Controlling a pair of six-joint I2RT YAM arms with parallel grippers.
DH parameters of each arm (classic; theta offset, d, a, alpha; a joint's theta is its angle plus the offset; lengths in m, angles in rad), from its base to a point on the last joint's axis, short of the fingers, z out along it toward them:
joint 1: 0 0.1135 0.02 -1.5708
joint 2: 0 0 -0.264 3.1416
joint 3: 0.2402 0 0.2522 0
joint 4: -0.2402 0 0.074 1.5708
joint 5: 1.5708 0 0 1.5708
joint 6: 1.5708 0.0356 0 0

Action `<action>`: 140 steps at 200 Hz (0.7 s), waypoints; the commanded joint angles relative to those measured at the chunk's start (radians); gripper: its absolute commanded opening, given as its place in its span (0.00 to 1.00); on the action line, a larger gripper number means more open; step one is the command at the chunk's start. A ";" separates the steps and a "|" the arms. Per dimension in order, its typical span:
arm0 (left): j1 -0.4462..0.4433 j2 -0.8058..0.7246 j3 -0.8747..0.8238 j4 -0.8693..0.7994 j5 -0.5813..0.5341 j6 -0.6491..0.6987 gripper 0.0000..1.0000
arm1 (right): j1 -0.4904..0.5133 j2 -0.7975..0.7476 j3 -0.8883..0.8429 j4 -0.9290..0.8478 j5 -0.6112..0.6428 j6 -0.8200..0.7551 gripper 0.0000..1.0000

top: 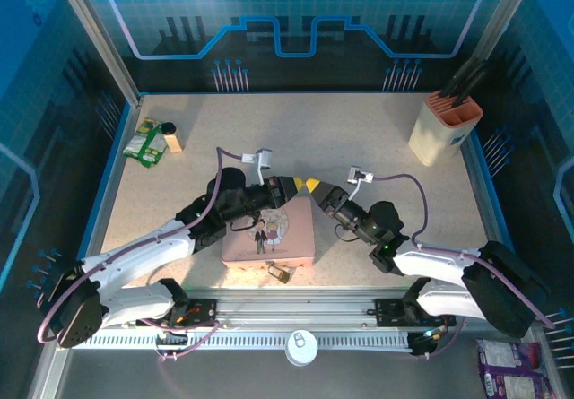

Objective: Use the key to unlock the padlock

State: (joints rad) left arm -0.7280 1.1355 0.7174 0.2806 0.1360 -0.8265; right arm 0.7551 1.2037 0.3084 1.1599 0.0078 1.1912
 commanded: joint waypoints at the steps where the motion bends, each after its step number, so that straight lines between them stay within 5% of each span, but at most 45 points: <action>1: 0.021 -0.028 0.046 -0.116 -0.040 0.131 0.00 | -0.042 -0.028 0.025 -0.083 -0.068 -0.011 0.43; 48: 0.042 -0.015 0.166 -0.334 0.016 0.318 0.00 | -0.183 -0.074 0.047 -0.242 -0.260 -0.018 0.48; 101: 0.041 0.045 0.221 -0.342 0.157 0.319 0.00 | -0.195 0.036 0.069 0.042 -0.425 0.018 0.47; 140: 0.042 0.060 0.243 -0.377 0.163 0.323 0.00 | -0.188 0.150 0.094 0.202 -0.473 0.105 0.37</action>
State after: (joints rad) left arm -0.6907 1.1889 0.9142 -0.0517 0.2649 -0.5350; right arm 0.5682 1.2987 0.3649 1.1923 -0.4019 1.2388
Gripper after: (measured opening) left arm 0.053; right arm 0.394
